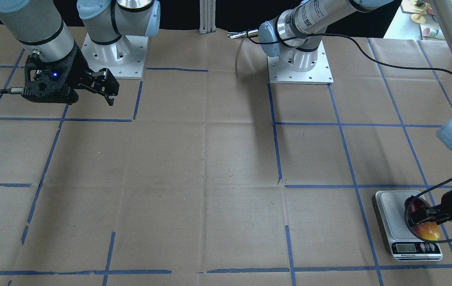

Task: Weigh mango
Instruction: 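Lower the mango onto the scale platform and open the left gripper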

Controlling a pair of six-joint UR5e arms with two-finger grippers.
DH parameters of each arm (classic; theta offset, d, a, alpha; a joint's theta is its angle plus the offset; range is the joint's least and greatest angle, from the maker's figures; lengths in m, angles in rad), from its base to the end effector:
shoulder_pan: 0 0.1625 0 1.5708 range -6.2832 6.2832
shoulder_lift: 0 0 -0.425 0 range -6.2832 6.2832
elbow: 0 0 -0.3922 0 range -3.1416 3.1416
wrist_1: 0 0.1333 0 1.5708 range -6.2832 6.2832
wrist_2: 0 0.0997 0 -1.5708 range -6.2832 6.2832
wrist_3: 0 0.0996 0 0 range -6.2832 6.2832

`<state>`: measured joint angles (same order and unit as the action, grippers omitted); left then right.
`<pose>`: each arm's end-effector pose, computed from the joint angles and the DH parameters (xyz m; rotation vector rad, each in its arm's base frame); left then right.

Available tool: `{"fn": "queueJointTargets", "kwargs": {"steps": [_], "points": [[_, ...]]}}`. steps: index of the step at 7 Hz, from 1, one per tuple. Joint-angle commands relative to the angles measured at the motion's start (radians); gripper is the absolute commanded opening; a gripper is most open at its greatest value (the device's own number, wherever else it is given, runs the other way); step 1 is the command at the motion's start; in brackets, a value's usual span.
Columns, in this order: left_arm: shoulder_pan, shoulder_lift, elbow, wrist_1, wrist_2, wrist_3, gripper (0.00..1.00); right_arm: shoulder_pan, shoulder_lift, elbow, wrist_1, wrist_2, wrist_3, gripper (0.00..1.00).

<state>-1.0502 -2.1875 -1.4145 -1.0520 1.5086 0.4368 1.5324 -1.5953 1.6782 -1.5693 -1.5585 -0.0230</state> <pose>0.2284 -0.6788 0.2415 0.1275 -3.1082 0.1252 0.1163 -0.4762 0.4473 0.0249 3.1239 0.1313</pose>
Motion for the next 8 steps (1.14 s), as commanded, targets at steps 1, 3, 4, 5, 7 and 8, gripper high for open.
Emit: {"fn": "queueJointTargets", "kwargs": {"steps": [1, 3, 4, 5, 7, 8], "points": [[-0.019, 0.05, 0.006, -0.006, 0.007, -0.012, 1.0, 0.0, 0.0, 0.0, 0.0, 0.0, 0.0, 1.0], [-0.022, 0.185, 0.005, -0.179, 0.015, -0.073, 1.0, 0.0, 0.0, 0.0, 0.0, 0.0, 0.0, 1.0], [-0.049, 0.269, 0.005, -0.294, 0.015, -0.126, 1.0, 0.0, 0.0, 0.0, 0.0, 0.0, 0.0, 1.0], [-0.103, 0.343, -0.001, -0.383, 0.019, -0.21, 1.0, 0.0, 0.0, 0.0, 0.002, 0.0, 0.0, 1.0], [-0.251, 0.449, -0.014, -0.506, 0.018, -0.401, 1.0, 0.0, 0.0, 0.0, 0.0, 0.0, 0.0, 1.0], [-0.33, 0.477, -0.02, -0.517, 0.018, -0.5, 1.0, 0.0, 0.0, 0.0, 0.0, 0.0, 0.0, 1.0]]}}
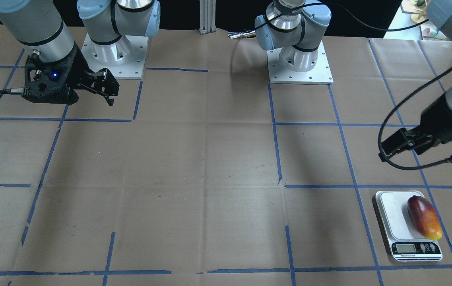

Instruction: Weigh mango

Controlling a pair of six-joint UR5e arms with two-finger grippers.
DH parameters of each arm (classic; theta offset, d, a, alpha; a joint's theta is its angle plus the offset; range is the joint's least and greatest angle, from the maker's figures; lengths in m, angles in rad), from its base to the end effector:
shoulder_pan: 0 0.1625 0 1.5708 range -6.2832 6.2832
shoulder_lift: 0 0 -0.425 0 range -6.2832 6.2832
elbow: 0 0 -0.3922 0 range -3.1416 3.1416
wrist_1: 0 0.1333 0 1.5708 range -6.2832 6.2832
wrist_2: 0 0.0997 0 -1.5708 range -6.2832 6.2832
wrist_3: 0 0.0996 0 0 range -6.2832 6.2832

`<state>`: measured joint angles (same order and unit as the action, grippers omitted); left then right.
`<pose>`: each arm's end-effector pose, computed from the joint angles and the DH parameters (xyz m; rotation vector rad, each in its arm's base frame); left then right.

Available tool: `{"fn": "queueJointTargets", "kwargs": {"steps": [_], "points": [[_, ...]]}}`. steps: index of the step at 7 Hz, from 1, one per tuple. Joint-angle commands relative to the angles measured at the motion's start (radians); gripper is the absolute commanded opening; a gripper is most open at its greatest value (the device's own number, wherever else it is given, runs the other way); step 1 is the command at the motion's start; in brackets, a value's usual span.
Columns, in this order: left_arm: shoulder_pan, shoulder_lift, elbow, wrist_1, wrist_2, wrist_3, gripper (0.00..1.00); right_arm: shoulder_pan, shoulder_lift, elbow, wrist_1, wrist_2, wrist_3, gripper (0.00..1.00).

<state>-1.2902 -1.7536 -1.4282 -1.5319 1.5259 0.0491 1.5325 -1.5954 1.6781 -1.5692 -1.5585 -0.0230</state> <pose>0.0251 -0.5846 0.4650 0.3577 -3.0763 0.0094 0.1164 -0.4762 0.4473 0.0247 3.1239 0.1311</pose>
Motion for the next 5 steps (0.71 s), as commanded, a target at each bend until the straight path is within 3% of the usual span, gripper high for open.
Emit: {"fn": "queueJointTargets", "kwargs": {"steps": [1, 3, 5], "points": [[-0.157, 0.061, -0.017, -0.051, 0.0, -0.164, 1.0, 0.0, 0.0, 0.0, 0.0, 0.0, 0.0, 1.0], [-0.263, 0.06, -0.044, -0.05, 0.003, -0.219, 1.0, 0.0, 0.0, 0.0, 0.0, 0.0, 0.0, 1.0], [-0.296, 0.069, -0.087, -0.047, 0.003, -0.216, 1.0, 0.0, 0.0, 0.0, 0.0, 0.0, 0.0, 1.0]]}}
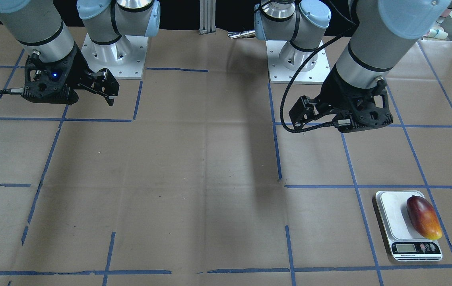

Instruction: Weigh mango

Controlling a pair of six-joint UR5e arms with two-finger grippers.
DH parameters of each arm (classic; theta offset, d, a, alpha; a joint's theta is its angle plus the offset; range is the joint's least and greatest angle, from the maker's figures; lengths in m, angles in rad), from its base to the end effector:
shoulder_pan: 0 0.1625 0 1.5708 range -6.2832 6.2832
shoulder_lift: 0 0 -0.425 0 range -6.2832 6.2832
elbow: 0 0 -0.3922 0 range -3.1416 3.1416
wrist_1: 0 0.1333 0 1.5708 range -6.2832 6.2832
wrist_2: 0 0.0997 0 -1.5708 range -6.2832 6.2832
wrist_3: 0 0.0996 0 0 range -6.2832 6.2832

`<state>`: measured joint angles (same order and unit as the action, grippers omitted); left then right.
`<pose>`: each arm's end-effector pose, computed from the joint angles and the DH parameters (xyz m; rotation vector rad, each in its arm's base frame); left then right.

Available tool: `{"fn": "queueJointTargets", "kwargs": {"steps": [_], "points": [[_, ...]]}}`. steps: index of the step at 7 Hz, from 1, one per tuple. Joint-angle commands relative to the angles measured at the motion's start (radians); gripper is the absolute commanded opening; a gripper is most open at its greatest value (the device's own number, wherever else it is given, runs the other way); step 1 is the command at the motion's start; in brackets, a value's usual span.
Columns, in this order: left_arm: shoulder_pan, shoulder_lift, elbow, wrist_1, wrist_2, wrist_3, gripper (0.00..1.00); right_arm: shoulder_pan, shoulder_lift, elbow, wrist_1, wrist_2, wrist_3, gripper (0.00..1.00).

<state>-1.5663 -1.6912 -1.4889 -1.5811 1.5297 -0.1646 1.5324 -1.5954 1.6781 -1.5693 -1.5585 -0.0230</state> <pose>-0.1350 -0.5383 0.4651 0.2636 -3.0923 -0.0806 0.1163 -0.4762 0.4473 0.0249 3.1239 0.1309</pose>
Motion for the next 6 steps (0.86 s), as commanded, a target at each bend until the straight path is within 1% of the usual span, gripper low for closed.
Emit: {"fn": "queueJointTargets", "kwargs": {"steps": [1, 2, 3, 6], "points": [[-0.021, 0.024, -0.054, 0.009, 0.016, 0.017, 1.0, 0.0, 0.0, 0.0, 0.0, 0.0, 0.0, 1.0], [-0.021, 0.039, -0.065, 0.012, 0.042, 0.104, 1.0, 0.0, 0.0, 0.0, 0.0, 0.0, 0.0, 1.0], [-0.018, 0.045, -0.067, 0.013, 0.043, 0.156, 1.0, 0.0, 0.0, 0.0, 0.0, 0.0, 0.0, 1.0], [-0.018, 0.044, -0.067, 0.013, 0.043, 0.181, 1.0, 0.0, 0.0, 0.0, 0.0, 0.0, 0.0, 1.0]]}}
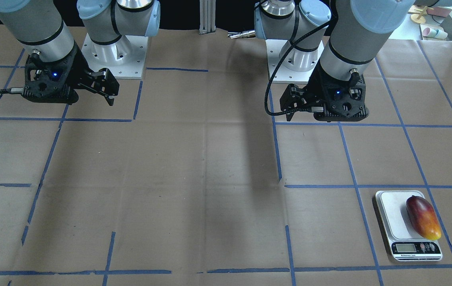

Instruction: Weigh mango

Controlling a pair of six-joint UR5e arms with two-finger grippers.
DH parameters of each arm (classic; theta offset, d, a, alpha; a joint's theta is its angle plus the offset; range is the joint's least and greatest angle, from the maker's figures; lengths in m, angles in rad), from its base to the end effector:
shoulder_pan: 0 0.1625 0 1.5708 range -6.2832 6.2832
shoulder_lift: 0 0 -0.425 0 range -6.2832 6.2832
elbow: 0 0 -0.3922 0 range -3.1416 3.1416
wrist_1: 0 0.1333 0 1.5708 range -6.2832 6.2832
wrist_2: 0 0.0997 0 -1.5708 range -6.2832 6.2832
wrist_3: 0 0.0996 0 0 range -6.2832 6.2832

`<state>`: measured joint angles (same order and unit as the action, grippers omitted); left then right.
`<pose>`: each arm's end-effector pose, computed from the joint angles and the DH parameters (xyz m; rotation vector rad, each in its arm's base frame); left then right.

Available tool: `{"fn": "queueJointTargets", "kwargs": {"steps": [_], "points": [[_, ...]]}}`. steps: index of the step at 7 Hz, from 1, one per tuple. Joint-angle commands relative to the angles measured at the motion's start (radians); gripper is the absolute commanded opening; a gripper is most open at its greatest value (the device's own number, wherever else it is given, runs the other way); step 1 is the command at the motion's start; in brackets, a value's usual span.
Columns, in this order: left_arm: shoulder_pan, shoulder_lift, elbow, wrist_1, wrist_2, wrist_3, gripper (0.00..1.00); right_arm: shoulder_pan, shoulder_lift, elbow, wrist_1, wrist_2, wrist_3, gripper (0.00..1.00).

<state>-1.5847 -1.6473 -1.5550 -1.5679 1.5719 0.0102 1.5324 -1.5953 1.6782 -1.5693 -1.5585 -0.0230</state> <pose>-0.1404 -0.5158 0.4573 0.0379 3.1388 0.0908 0.1163 -0.4762 0.4473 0.0249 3.1239 0.1313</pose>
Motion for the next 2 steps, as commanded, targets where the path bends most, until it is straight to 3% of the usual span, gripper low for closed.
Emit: {"fn": "queueJointTargets", "kwargs": {"steps": [1, 2], "points": [[0.0, 0.001, 0.001, 0.002, -0.001, 0.007, 1.0, 0.0, 0.0, 0.0, 0.0, 0.0, 0.0, 1.0], [0.0, 0.0, 0.001, 0.002, -0.003, 0.007, 1.0, 0.0, 0.0, 0.0, 0.0, 0.0, 0.0, 1.0]]}}
